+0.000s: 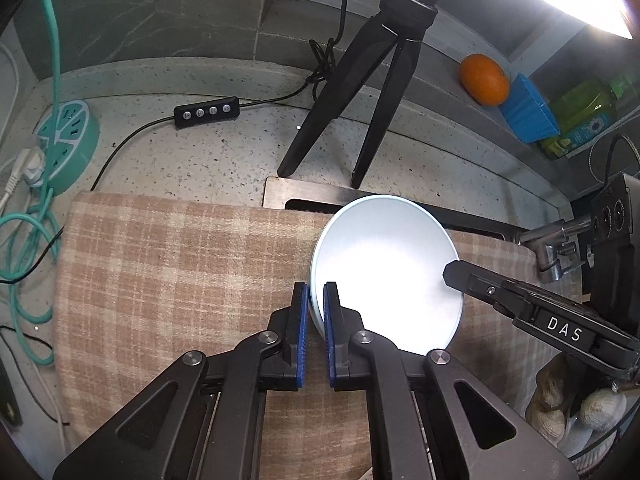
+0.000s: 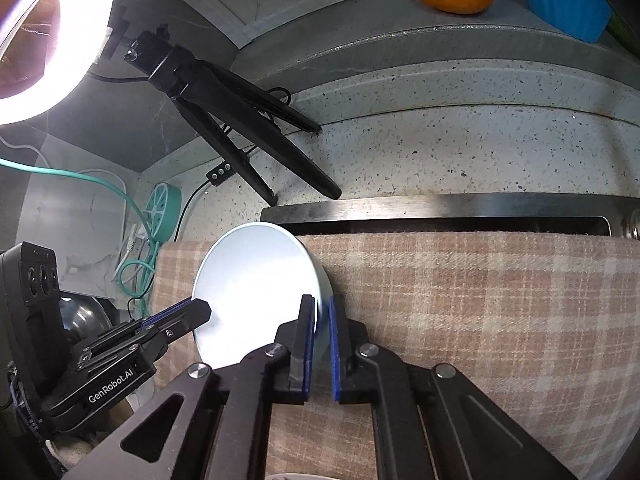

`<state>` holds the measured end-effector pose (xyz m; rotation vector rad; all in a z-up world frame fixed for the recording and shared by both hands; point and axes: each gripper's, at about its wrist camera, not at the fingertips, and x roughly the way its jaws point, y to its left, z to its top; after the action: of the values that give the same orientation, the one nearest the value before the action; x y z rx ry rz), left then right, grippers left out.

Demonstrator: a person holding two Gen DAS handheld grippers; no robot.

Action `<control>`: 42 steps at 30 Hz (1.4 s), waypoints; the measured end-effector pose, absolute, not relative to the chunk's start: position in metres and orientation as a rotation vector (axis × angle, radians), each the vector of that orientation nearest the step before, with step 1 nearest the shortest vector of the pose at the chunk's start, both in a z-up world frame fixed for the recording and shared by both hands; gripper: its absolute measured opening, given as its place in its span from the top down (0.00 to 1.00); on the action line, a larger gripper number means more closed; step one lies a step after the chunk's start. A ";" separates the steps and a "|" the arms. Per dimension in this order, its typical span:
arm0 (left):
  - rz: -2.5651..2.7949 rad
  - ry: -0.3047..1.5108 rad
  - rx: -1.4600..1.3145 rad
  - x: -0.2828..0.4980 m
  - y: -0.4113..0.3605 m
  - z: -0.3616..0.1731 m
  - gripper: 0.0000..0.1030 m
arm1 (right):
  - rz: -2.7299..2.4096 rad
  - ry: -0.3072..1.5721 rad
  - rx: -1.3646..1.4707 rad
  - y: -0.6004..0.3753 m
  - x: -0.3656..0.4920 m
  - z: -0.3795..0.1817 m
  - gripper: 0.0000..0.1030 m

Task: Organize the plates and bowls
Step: 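Move both grippers to the pale blue bowl rim and close, then lift the pale blue bowl and carry it toward the nested steel bowls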

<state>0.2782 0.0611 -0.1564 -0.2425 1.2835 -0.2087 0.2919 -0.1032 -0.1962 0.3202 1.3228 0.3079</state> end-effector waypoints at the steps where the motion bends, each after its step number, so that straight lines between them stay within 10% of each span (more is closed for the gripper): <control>1: -0.210 1.284 -0.246 0.278 0.062 -0.157 0.94 | 0.307 1.320 0.316 -0.103 0.292 -0.195 0.94; 42: -0.267 1.111 -0.327 0.156 0.150 -0.060 0.94 | 0.442 1.204 0.252 -0.058 0.192 -0.085 0.94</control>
<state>0.1558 0.1497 -0.0600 -0.3269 1.1110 -0.2674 0.1919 -0.0583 -0.0847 0.2520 1.2044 0.4418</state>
